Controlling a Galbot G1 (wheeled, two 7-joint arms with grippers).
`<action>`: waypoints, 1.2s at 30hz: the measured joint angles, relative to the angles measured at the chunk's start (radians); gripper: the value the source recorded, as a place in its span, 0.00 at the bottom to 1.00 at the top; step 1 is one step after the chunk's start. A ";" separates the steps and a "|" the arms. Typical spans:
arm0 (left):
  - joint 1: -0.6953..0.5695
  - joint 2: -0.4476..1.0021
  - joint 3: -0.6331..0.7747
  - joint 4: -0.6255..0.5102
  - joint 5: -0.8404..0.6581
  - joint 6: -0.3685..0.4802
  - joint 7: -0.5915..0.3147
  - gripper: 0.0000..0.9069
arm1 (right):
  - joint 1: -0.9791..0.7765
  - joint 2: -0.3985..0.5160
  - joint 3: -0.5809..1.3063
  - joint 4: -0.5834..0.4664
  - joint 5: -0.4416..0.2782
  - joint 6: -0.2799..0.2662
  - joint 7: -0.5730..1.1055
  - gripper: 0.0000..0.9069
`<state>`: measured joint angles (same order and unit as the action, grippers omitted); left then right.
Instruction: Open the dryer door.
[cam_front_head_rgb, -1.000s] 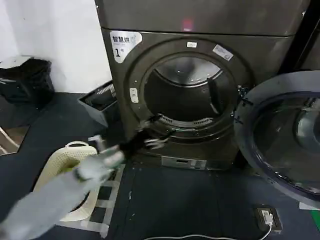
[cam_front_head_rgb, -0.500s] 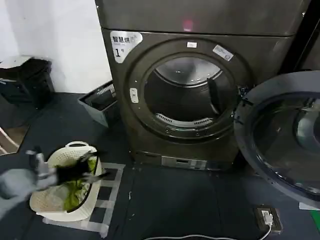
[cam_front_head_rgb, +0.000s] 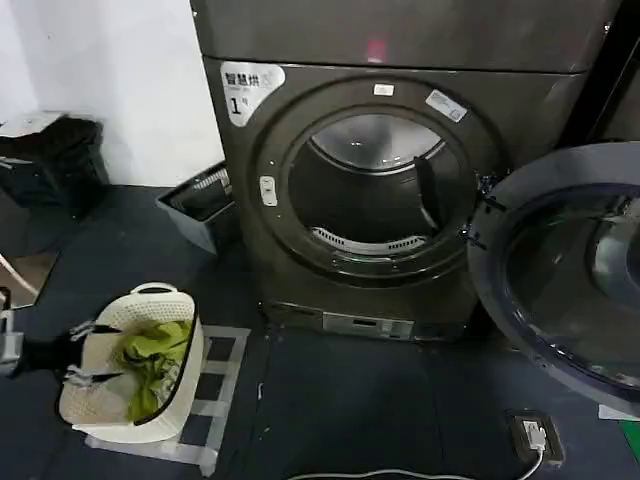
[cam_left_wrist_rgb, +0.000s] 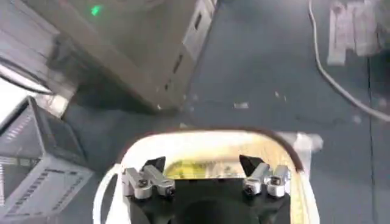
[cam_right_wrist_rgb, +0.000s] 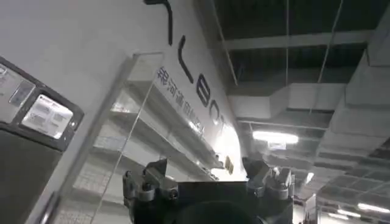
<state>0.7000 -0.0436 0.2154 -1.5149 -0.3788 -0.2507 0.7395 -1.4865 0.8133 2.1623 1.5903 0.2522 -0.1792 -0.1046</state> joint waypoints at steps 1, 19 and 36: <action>0.002 0.005 0.000 0.001 0.015 0.000 0.001 1.00 | -0.003 0.002 0.000 0.004 0.000 0.000 0.000 1.00; 0.007 0.006 0.002 0.094 0.149 -0.015 0.054 1.00 | -0.023 0.025 0.004 0.017 0.005 0.004 -0.010 1.00; 0.001 -0.009 -0.016 0.119 0.162 -0.020 0.067 1.00 | -0.027 0.012 0.017 0.018 -0.002 0.005 -0.014 1.00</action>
<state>0.7009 -0.0528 0.1993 -1.3959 -0.2171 -0.2703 0.8061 -1.5138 0.8257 2.1798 1.6080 0.2502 -0.1745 -0.1184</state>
